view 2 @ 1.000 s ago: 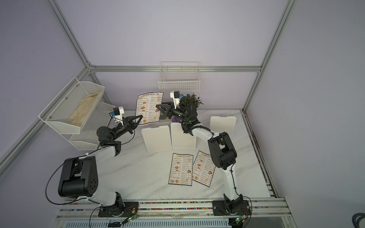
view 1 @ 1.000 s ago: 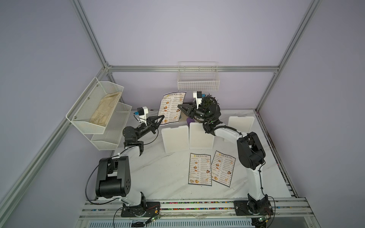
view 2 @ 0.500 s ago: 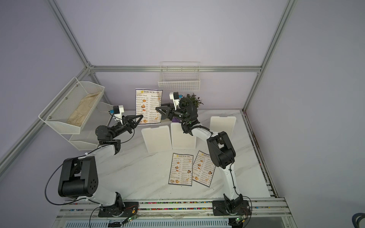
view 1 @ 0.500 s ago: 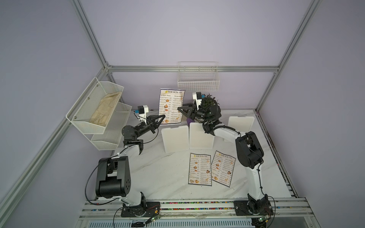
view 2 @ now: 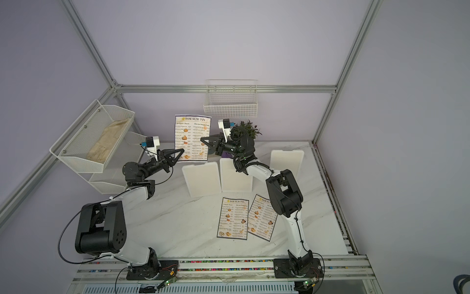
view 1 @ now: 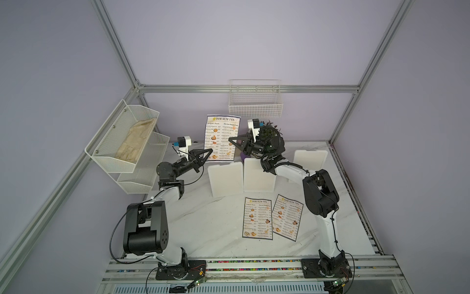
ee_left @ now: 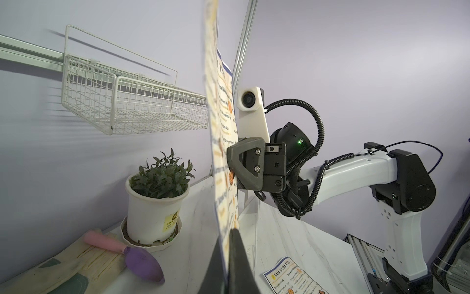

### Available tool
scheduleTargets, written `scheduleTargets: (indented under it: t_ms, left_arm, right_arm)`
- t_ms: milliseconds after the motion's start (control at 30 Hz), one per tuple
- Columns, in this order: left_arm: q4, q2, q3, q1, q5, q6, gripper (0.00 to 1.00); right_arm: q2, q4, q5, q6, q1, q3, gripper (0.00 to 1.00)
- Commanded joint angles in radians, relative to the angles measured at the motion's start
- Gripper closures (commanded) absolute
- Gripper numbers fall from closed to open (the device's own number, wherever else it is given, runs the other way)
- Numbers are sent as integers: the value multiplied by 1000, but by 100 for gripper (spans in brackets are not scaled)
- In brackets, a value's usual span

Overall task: Insert the menus into the narrow rack
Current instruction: Insert the menu into the narrow rack.

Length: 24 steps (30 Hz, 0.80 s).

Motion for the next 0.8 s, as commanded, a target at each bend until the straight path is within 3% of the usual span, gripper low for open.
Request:
scheduleTargets:
  t_ms: [0,433,767]
  left_arm:
    - [34,-22,29,25,-15,-15,100]
    - [33,-21,9,49,-50,-16,91]
    - [35,11,18,49,-51,-17,88]
  right_arm:
    - [8,63,13,16,-8,0,100]
    - [55,243,108,71,-4,-77,100]
    - [40,160,163,0,24,-96,100]
